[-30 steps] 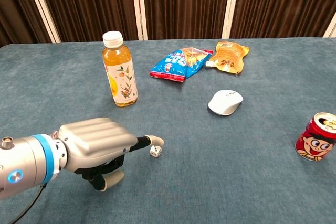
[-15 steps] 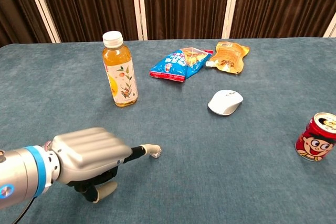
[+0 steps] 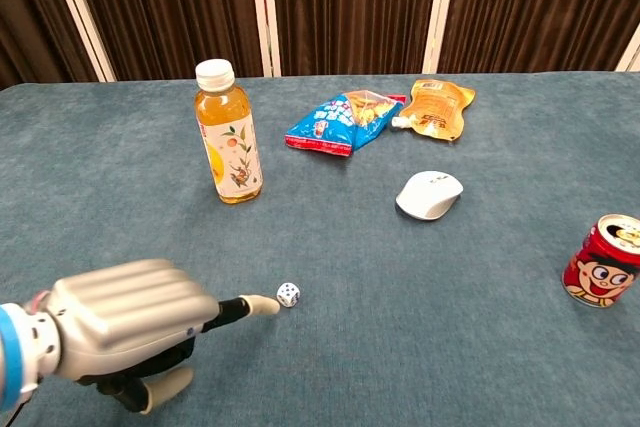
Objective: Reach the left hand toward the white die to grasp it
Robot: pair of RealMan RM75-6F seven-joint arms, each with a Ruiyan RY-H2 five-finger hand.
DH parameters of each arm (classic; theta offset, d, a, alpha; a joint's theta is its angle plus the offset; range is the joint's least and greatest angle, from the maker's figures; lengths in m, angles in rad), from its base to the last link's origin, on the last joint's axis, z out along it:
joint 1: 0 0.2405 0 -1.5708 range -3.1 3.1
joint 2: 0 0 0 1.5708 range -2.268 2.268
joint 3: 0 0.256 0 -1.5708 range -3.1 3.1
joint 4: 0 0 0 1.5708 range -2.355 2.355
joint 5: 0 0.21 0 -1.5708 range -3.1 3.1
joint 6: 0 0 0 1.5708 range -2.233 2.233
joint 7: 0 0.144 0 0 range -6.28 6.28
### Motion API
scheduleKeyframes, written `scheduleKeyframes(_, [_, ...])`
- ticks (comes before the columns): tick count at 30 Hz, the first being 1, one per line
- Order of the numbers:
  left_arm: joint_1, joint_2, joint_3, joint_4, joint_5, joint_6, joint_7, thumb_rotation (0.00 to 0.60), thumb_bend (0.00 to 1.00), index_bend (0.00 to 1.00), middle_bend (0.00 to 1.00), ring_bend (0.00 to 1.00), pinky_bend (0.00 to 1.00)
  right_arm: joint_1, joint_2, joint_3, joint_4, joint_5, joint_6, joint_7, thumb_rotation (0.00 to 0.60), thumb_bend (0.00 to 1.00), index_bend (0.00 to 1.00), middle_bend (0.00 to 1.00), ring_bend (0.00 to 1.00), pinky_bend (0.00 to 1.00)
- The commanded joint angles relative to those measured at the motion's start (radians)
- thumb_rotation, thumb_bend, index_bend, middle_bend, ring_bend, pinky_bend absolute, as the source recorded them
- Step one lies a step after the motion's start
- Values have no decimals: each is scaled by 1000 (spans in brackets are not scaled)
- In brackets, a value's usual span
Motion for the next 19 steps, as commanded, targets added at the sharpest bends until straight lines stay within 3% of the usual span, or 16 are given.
scheduleKeyframes(1, [37,45,36,-33,103,48,-62,600,585,0,853,868,876,-2,0,-2,-6,-7,6,-7,600,5,60,0,0,0])
scheduleKeyframes(3, [59,71,47,-48,166,92,-84,600,585,0,822,839,856,-3,0,-4,-9,-12,10,-12,600,5,60,0,0,0])
scheduleKeyframes(5, [93,104,67,-60,249,153,-116,600,586,0,695,729,758,-4,-1,-7,-9,-16,11,-16,600,5,60,0,0,0])
scheduleKeyframes(7, [132,135,86,-56,328,222,-146,600,586,0,485,555,624,-4,-3,-8,-9,-17,10,-20,600,5,60,0,0,0])
scheduleKeyframes(9, [174,166,105,-45,401,295,-170,600,570,0,186,281,446,-4,-3,-8,-9,-16,9,-21,600,5,60,0,0,0])
scheduleKeyframes(11, [219,193,120,-27,459,369,-195,600,498,0,28,73,239,-4,-4,-9,-9,-19,9,-23,600,4,60,0,0,0])
scheduleKeyframes(12, [246,214,130,-22,472,406,-202,600,435,0,0,11,126,-4,-4,-10,-10,-20,10,-24,600,5,60,0,0,0])
scheduleKeyframes(14, [287,250,143,-21,488,462,-221,600,358,0,0,0,24,-3,-5,-10,-10,-24,12,-27,600,5,60,0,0,0])
scheduleKeyframes(19, [382,320,170,39,577,608,-330,600,321,0,0,0,0,-4,-7,-13,-16,-25,10,-38,600,6,61,0,0,0])
